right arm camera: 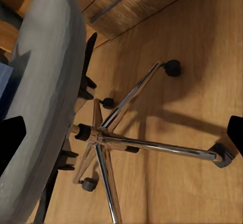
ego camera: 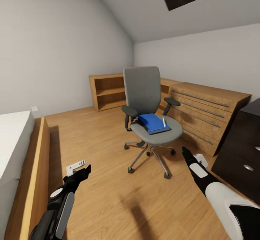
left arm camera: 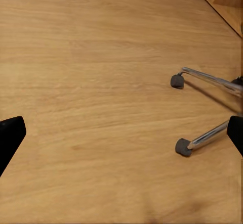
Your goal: In the bedroom, organize the workspace by keeping the computer under the desk, ensuring the monitor is on the desk, placing the keyboard on the desk next to the monitor, placing the mouse on the desk next to the keyboard, moving the folder from the swivel chair onto the desk next to the mouse, stacking the notebook on top of the folder with the pen on top of the notebook, and positioning the swivel chair next to the desk.
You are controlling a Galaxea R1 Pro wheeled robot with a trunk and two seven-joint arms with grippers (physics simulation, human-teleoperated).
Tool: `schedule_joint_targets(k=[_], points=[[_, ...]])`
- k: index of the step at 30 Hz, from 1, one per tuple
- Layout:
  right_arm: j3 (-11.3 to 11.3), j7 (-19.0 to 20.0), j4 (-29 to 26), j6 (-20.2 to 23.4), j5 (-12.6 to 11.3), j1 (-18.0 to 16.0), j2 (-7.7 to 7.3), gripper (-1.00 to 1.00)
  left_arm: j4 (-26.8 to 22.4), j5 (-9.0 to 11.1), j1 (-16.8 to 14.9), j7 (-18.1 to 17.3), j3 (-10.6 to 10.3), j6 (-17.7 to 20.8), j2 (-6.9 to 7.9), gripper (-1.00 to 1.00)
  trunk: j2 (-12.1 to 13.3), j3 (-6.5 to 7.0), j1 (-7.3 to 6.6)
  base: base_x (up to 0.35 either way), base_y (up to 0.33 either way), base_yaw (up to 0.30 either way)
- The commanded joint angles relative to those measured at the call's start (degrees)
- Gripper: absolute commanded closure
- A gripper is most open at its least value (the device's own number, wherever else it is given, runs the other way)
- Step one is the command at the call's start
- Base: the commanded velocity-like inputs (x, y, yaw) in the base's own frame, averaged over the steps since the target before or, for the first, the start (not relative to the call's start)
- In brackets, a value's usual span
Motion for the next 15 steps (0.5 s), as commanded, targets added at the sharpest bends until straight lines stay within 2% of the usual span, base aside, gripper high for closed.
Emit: schedule_joint_targets(k=[1,2,3,5,6,7,10,11,15], points=[[0.0,0.0,0.0,-0.5,0.3,0.0,0.05,-1.0,0.1,0.6,0.0,0.3,0.0,0.3,-0.08,-1.0,0.0,0.17,-0.03,-0.004,-0.001,0.0],[0.1,0.0,0.1,-1.9,2.3,0.0,0.13,-1.0,0.9,0.6,0.0,0.4,-0.2,0.3,-0.1,-1.0,0.0,0.39,-0.06,-0.002,0.0,0.0],[0.1,0.0,0.2,-2.5,3.3,0.0,0.18,-1.0,1.3,0.6,0.0,0.4,-0.3,0.3,-0.09,-1.0,0.0,0.62,-0.09,-0.002,0.0,0.0],[0.3,0.0,1.4,-5.8,8.3,0.0,0.69,-1.0,3.9,0.5,0.0,0.4,-0.5,0.3,0.0,-1.0,0.0,1.06,-0.14,-0.001,0.0,0.0],[0.3,0.0,2.0,-6.9,9.9,0.0,0.9,-1.0,4.5,0.5,0.0,0.4,-0.5,0.3,0.02,-1.0,0.1,1.28,-0.16,0.0,0.0,0.0],[0.4,0.0,3.6,-9.5,13.1,0.0,1.35,-1.0,5.6,0.5,0.0,0.5,-0.6,0.3,0.03,-1.0,0.1,1.5,-0.19,0.0,0.0,0.0],[0.4,-0.1,6.9,-13.9,18.1,0.1,2.0,-1.0,6.5,0.5,0.0,0.5,-0.6,0.3,-0.06,-1.0,0.1,2.17,-0.27,0.0,0.0,0.0],[0.4,-0.1,9.2,-17.0,21.3,0.1,2.42,-1.0,6.9,0.5,0.0,0.5,-0.7,0.2,-0.1,-1.0,0.1,2.39,-0.29,0.0,0.0,0.0],[0.4,-0.1,13.9,-23.3,27.2,0.1,3.58,-1.0,8.7,0.4,0.0,0.5,-0.8,0.2,-0.16,-1.0,1.4,3.15,-0.98,0.0,0.0,0.0]])
